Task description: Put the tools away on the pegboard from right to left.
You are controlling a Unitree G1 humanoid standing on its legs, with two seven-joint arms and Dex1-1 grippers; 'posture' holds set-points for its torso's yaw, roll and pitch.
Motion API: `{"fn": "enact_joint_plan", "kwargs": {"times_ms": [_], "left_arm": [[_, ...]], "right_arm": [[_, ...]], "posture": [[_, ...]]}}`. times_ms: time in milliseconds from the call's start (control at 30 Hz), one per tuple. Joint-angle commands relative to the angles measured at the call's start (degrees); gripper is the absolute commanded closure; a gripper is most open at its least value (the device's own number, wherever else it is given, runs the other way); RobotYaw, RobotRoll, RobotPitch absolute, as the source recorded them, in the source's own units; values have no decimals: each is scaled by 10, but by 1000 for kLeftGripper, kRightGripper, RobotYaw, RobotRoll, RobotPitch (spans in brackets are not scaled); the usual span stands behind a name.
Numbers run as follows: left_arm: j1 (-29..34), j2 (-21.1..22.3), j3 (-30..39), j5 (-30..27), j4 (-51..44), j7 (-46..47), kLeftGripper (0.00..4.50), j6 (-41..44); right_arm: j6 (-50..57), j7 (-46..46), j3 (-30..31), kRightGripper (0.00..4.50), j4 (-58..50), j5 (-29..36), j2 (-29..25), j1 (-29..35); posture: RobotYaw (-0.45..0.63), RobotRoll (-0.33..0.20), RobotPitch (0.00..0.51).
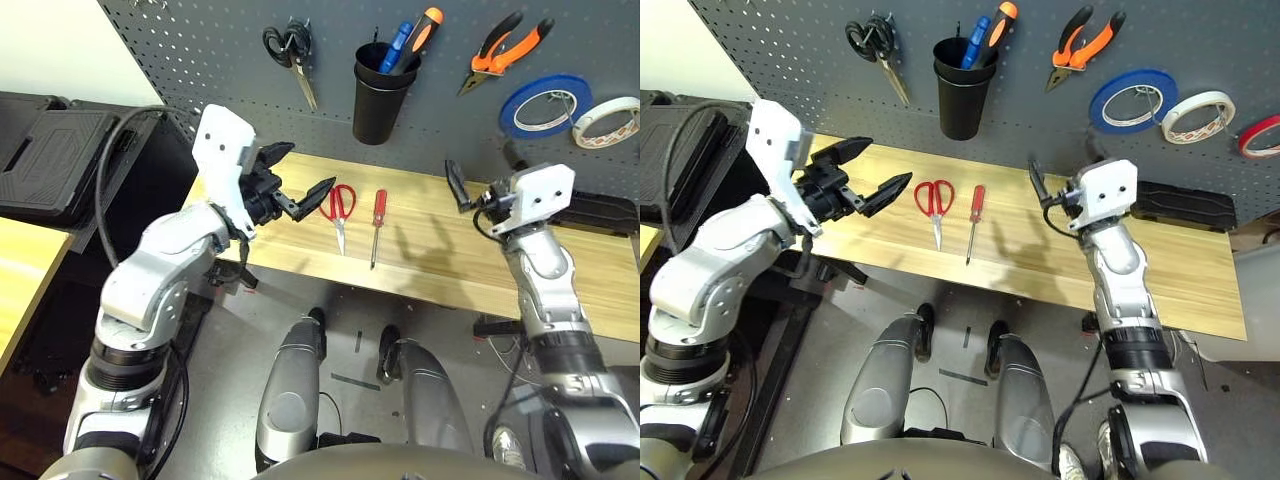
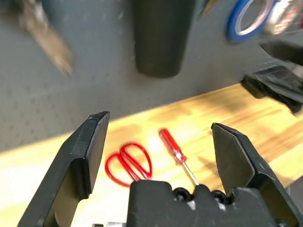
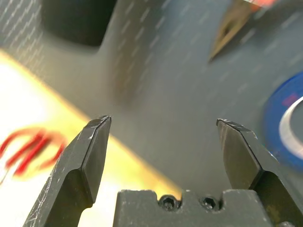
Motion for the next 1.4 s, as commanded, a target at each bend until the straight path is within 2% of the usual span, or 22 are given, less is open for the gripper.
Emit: {"fn": "enact_joint_plan", "kwargs": {"times_ms": [33,267,533,1033,1400], "left_arm": [[3,-19,-39,47,41,21,0,-1],[-26,-109,-72,93,179,37,0,-29],[-87,-189,-80,141,346,42,0,-96],[-159,-276,-80,207,586,47,0,-209],[-219,-312,-48,235,779,80,0,-308]], "right_arm": [[38,21,13,32,7,-18,-16,24],[125,20,24,32,36,-59,-40,45],[201,-6,22,32,3,-78,-27,88],[325,-17,30,32,-149,-75,14,164],[381,-26,22,32,-225,-72,18,182]], "posture": [[296,0,322],[273,0,347],[205,0,382],[37,0,381],[12,0,371]]}}
